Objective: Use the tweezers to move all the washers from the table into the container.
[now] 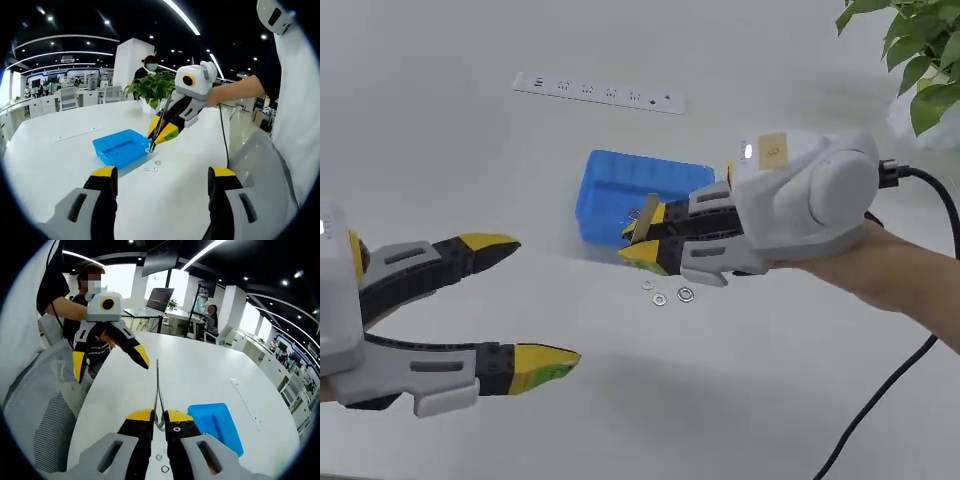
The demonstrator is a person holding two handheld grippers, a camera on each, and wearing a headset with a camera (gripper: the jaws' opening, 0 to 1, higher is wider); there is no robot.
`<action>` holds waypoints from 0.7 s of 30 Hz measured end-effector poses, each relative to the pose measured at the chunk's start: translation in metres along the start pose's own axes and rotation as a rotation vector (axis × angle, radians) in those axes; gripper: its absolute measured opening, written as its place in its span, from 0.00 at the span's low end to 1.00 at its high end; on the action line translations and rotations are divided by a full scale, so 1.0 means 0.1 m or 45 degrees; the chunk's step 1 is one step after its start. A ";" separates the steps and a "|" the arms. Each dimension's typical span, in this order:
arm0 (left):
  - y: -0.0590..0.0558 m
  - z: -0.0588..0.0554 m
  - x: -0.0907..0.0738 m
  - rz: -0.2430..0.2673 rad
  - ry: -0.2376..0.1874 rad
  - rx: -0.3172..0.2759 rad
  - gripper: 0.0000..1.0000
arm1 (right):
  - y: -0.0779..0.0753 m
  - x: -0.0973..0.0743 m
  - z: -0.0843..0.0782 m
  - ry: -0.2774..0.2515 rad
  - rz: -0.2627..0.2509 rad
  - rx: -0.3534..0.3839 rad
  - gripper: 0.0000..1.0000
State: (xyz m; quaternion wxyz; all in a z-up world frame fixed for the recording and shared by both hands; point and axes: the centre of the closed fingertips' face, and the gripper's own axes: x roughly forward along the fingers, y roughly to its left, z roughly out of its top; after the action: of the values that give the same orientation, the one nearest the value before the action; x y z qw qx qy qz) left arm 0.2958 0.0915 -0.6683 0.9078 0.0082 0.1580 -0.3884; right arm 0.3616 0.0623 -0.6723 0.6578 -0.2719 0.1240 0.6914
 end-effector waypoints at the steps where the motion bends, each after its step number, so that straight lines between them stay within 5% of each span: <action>1: 0.01 0.01 0.00 0.006 -0.013 -0.005 0.82 | -0.02 -0.01 0.01 0.000 -0.005 -0.003 0.09; 9: 0.23 -0.02 -0.10 0.107 -0.022 -0.016 0.99 | -0.34 -0.11 0.07 0.005 -0.073 -0.010 0.10; 14: 0.28 0.00 -0.23 0.137 -0.043 -0.026 0.99 | -0.53 -0.14 0.03 0.012 -0.095 0.001 0.09; 21: 0.32 -0.08 -0.17 0.155 -0.022 -0.052 1.00 | -0.84 -0.10 -0.11 0.025 -0.125 0.048 0.09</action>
State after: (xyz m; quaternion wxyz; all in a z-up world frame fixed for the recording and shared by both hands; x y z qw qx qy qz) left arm 0.3053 0.1274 -0.6740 0.9310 -0.0040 0.1570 -0.3294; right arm 0.4456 0.0570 -0.6608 0.6948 -0.2721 0.1299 0.6530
